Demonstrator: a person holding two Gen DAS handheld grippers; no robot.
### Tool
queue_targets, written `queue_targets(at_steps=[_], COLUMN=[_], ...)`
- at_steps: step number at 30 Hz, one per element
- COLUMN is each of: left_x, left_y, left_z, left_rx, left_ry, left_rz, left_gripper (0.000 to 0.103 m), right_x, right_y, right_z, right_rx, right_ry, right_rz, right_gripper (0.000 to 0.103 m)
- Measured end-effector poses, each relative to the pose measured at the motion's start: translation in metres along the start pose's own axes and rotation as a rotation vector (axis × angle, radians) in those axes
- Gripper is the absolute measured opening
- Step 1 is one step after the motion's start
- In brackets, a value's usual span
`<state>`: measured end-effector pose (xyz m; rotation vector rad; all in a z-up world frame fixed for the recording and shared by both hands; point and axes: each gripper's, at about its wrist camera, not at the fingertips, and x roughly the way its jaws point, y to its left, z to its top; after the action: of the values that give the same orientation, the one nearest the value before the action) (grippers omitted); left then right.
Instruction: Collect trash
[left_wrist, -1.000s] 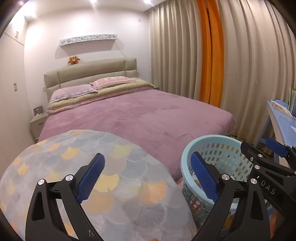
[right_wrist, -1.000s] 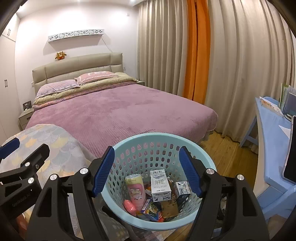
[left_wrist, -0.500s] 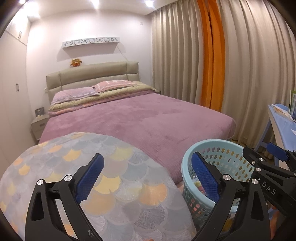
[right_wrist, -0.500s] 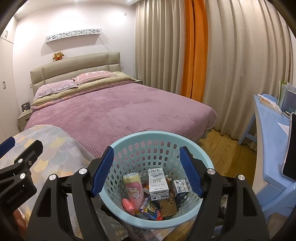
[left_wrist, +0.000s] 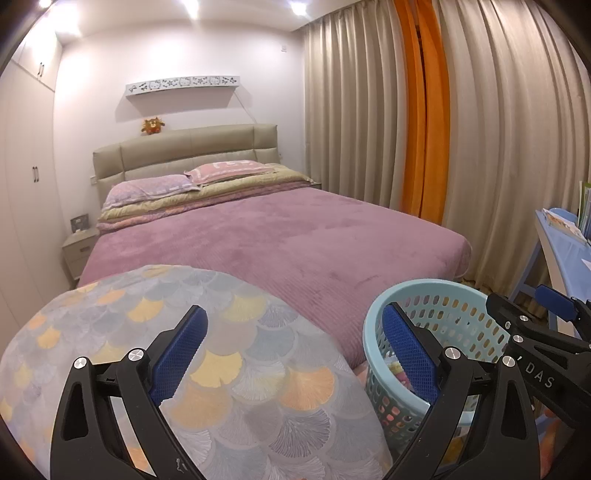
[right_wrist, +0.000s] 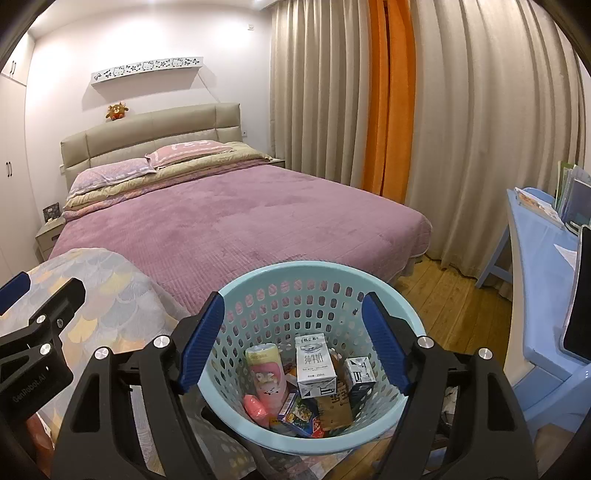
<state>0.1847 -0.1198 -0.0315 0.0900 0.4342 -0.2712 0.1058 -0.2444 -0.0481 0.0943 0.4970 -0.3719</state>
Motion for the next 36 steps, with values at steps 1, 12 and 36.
queue_targets(at_steps=[1, 12, 36], left_x=[0.0001, -0.0018, -0.0013], left_y=[0.0003, -0.0012, -0.0020], left_z=[0.0001, 0.0025, 0.0009], left_rx=[0.000, -0.007, -0.004], left_ry=[0.000, -0.002, 0.001], left_rz=[0.001, 0.001, -0.004], left_gripper=[0.093, 0.093, 0.093], right_x=[-0.0001, 0.0005, -0.0004], right_y=[-0.0002, -0.0001, -0.0017], right_z=[0.0000, -0.0014, -0.0021], right_rx=[0.000, 0.000, 0.002], right_ry=[0.000, 0.002, 0.005], right_rz=[0.000, -0.001, 0.001], right_gripper=[0.073, 0.073, 0.073])
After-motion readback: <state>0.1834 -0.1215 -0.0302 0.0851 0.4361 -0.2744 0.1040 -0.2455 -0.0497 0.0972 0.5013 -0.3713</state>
